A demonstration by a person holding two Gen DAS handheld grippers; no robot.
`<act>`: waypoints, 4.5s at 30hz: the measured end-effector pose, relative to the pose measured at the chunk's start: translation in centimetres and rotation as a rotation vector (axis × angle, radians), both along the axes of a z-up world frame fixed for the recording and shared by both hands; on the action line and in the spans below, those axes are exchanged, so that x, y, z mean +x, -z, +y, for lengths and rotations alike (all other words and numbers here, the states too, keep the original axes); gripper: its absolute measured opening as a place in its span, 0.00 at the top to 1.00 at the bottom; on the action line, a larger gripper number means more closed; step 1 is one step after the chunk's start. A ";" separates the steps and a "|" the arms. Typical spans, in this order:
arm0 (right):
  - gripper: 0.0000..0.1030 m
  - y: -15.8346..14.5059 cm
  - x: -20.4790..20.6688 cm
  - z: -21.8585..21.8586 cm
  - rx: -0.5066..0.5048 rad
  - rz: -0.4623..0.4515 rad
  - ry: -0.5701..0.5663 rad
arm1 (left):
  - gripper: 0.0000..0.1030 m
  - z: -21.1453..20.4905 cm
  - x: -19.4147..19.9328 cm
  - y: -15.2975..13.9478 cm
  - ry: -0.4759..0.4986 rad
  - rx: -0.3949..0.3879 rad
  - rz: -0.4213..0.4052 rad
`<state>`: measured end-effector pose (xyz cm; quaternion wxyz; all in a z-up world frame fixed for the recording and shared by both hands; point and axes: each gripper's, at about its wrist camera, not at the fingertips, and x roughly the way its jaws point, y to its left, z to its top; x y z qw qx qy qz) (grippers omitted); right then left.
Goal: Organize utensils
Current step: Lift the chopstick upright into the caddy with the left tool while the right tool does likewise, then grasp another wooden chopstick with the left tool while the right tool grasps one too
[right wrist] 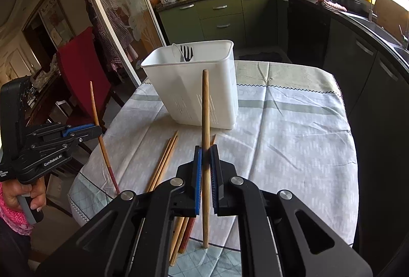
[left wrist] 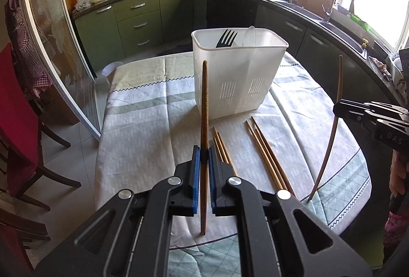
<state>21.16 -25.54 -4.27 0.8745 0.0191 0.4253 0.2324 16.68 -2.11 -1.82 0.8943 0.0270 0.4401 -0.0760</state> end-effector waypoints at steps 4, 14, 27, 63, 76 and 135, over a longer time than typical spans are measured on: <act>0.93 -0.6 -0.1 0.0 0.006 -0.013 -0.003 | 0.94 -0.1 -0.2 -0.5 0.004 0.001 -0.012; 0.93 -1.4 0.0 0.7 -0.001 -0.033 -0.019 | 0.94 0.5 0.0 -1.1 0.007 -0.029 -0.010; 0.93 -12.2 2.2 0.1 0.120 -0.204 0.021 | 0.94 -0.5 1.4 -10.7 0.035 -0.068 -0.195; 0.88 -7.4 11.9 2.9 0.063 -0.161 0.104 | 0.80 -2.6 12.0 -6.6 -0.015 -0.057 -0.052; 0.74 -1.2 1.7 -4.2 0.064 -0.026 0.104 | 0.74 -3.1 6.7 2.6 0.013 -0.034 0.229; 0.71 12.6 6.1 5.6 -0.249 0.286 0.000 | 0.94 0.1 6.9 12.2 -0.046 0.077 0.453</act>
